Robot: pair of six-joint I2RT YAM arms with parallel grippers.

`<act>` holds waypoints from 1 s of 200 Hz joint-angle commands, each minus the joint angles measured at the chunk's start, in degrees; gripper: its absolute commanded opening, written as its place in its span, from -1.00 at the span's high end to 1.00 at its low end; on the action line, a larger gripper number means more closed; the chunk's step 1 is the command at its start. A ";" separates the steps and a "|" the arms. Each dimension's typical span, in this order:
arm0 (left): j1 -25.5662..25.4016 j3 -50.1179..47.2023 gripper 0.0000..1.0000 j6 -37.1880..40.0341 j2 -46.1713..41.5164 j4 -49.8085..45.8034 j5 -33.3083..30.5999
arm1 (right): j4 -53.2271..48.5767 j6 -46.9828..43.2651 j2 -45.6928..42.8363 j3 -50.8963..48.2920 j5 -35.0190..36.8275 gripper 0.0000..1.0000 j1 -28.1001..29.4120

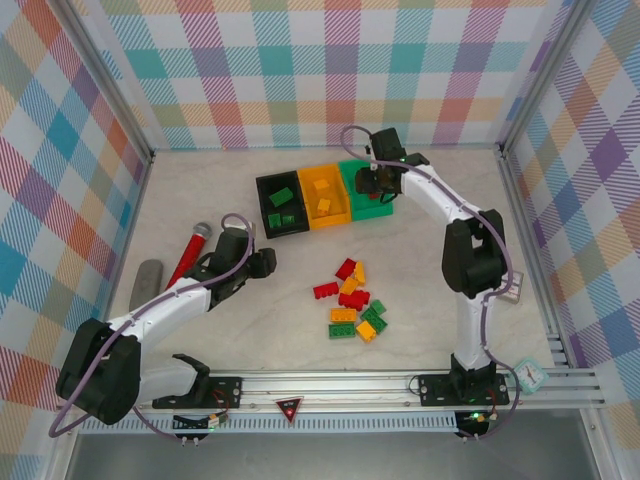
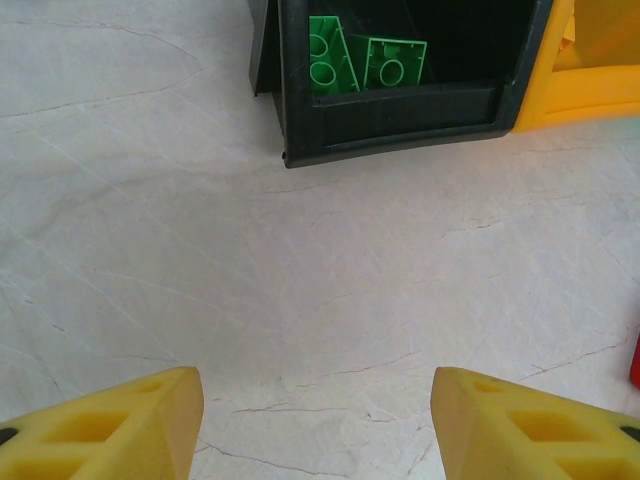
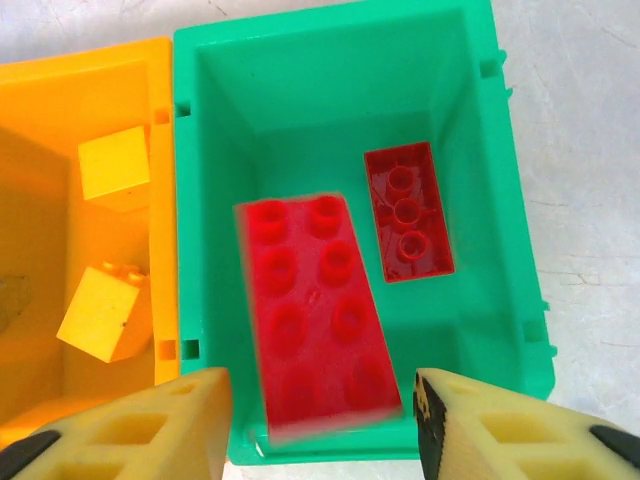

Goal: Sort the legos into containers by color
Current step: Place the lego in the container, then pick up the lego from the center of the table.

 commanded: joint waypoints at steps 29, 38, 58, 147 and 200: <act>0.02 1.25 -0.25 0.04 0.30 -0.14 1.94 | -1.39 -0.05 -3.02 -5.83 -3.08 -0.08 0.24; 0.05 1.43 -0.25 -0.11 0.72 -0.10 2.35 | -0.37 0.24 -4.64 -8.47 -4.00 -0.09 0.28; 0.04 1.54 -0.25 -0.45 1.75 0.66 4.13 | 2.10 0.76 -8.91 -15.42 -5.89 -0.10 0.90; -0.01 2.15 -0.25 -0.93 6.36 3.40 9.33 | 3.80 2.83 -24.52 -37.93 -10.48 -0.11 7.96; -0.01 2.20 -0.25 -1.11 7.12 4.16 10.90 | 4.88 5.71 -22.52 -43.01 -11.90 -0.05 12.21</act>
